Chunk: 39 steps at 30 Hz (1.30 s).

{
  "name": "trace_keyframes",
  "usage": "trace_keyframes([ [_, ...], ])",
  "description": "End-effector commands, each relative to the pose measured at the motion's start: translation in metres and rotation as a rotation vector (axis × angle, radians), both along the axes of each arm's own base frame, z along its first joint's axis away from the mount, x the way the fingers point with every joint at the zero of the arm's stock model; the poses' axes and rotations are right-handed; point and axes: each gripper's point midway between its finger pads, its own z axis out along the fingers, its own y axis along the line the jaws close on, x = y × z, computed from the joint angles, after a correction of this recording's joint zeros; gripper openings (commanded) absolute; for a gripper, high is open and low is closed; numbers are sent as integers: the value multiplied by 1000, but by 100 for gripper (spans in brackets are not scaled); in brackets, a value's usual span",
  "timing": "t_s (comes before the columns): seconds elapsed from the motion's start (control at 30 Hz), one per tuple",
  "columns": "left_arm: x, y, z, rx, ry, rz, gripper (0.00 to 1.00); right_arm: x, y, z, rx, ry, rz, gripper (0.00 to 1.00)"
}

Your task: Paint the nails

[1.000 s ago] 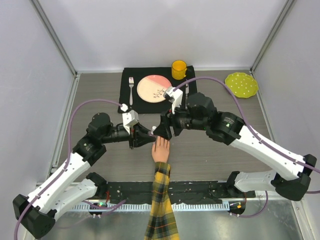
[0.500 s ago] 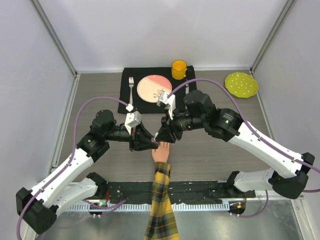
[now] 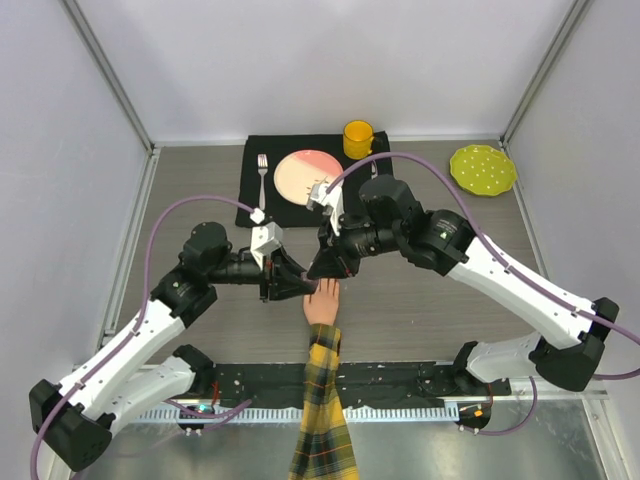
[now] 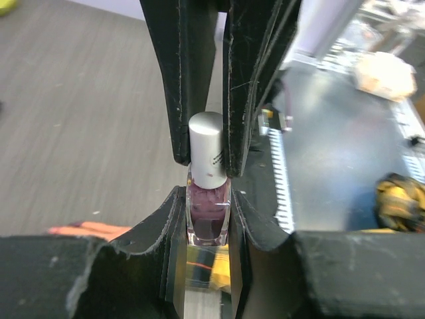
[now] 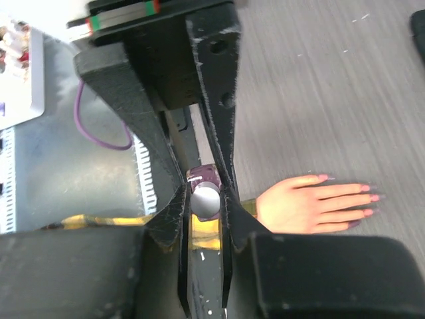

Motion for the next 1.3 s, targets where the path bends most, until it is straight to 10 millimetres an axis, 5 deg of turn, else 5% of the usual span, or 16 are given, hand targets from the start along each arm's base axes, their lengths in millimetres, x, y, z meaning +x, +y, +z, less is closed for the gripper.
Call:
trace_keyframes([
  [0.0,51,15,23,5,-184,313,0,13,5,2,15,23,-94,1],
  [0.03,71,26,22,27,-203,448,0,20,8,-1,26,27,-138,1],
  [0.2,95,57,29,36,-281,682,0,46,30,-14,68,78,-368,1],
  [0.23,96,60,29,37,-289,697,0,24,48,-13,68,83,-357,1],
  [0.43,98,62,30,35,-297,708,0,8,97,-20,2,16,-569,1],
  [0.87,89,56,34,10,-298,658,0,25,79,-13,14,-6,-646,1],
  [0.93,88,55,35,4,-290,649,10,29,72,-11,28,-14,-652,1],
  [0.97,87,54,34,3,-286,643,27,30,68,-10,38,-16,-659,1],
  [1.07,83,52,35,-4,-277,623,52,42,51,-7,50,-30,-702,1],
  [1.23,78,52,40,-23,-281,610,66,72,11,-9,57,-38,-819,1],
  [1.27,77,52,40,-26,-283,610,81,76,4,-11,52,-39,-839,1],
])
